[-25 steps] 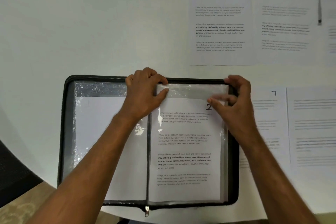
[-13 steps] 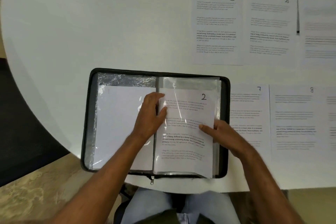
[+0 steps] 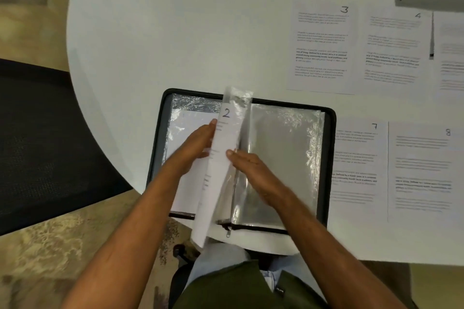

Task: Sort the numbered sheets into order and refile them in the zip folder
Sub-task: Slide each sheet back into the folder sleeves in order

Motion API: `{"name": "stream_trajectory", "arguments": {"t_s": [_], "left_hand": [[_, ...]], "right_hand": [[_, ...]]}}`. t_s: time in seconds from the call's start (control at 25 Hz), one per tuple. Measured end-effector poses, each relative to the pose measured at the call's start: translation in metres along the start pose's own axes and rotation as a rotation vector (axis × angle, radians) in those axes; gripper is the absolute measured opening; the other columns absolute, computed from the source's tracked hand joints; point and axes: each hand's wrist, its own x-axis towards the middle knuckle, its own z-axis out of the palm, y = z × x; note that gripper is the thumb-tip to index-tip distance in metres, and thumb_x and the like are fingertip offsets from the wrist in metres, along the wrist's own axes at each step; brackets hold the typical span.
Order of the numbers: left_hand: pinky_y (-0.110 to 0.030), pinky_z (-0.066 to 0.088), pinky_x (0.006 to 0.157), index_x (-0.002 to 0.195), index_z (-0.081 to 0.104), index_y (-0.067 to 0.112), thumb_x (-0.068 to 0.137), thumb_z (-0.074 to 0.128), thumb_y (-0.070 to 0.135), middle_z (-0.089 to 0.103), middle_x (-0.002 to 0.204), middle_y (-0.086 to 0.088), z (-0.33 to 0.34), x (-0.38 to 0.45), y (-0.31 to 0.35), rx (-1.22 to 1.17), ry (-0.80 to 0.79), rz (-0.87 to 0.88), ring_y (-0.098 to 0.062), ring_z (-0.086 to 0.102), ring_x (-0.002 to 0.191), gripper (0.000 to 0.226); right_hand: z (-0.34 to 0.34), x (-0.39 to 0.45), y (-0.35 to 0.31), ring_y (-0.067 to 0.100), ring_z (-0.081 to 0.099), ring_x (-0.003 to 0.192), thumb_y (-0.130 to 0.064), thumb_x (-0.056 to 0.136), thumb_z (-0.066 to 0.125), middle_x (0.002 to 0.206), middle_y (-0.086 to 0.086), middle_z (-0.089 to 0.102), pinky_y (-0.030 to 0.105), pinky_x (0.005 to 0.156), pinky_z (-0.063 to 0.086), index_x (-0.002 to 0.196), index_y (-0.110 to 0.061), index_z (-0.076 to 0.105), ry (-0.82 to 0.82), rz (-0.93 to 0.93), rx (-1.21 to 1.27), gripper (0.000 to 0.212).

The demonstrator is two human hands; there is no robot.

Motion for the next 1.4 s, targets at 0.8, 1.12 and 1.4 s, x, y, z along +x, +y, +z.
{"name": "stream_trajectory", "arguments": {"t_s": [0.8, 1.12, 1.4], "left_hand": [[-0.055, 0.043, 0.102, 0.143, 0.041, 0.012, 0.083, 0.077, 0.026, 0.043, 0.144, -0.014, -0.024, 0.015, -0.078, 0.678, 0.821, 0.034, -0.037, 0.043, 0.132, 0.071], [-0.051, 0.033, 0.111, 0.143, 0.044, 0.019, 0.089, 0.066, 0.030, 0.038, 0.151, -0.009, 0.058, 0.057, -0.004, 0.692, 0.607, 0.319, -0.033, 0.037, 0.137, 0.060], [-0.048, 0.034, 0.112, 0.150, 0.041, 0.014, 0.094, 0.064, 0.029, 0.040, 0.153, -0.008, 0.146, 0.125, 0.095, 0.705, 0.492, 0.513, -0.030, 0.038, 0.139, 0.062]], "right_hand": [[-0.004, 0.060, 0.049, -0.007, 0.035, 0.141, -0.022, 0.103, 0.059, 0.160, -0.015, 0.038, 0.028, 0.118, 0.037, 0.140, -0.033, 0.058, 0.026, -0.244, -0.510, 0.038], [-0.130, 0.043, 0.028, 0.013, 0.051, 0.136, -0.011, 0.099, 0.056, 0.146, -0.003, 0.056, 0.041, 0.115, 0.043, 0.128, -0.051, 0.053, 0.580, -0.375, -0.384, 0.050], [-0.253, 0.044, 0.003, 0.012, 0.041, 0.144, -0.017, 0.104, 0.057, 0.156, -0.007, 0.045, 0.042, 0.122, 0.036, 0.144, -0.025, 0.052, 0.869, -0.348, -0.376, 0.042]]}}
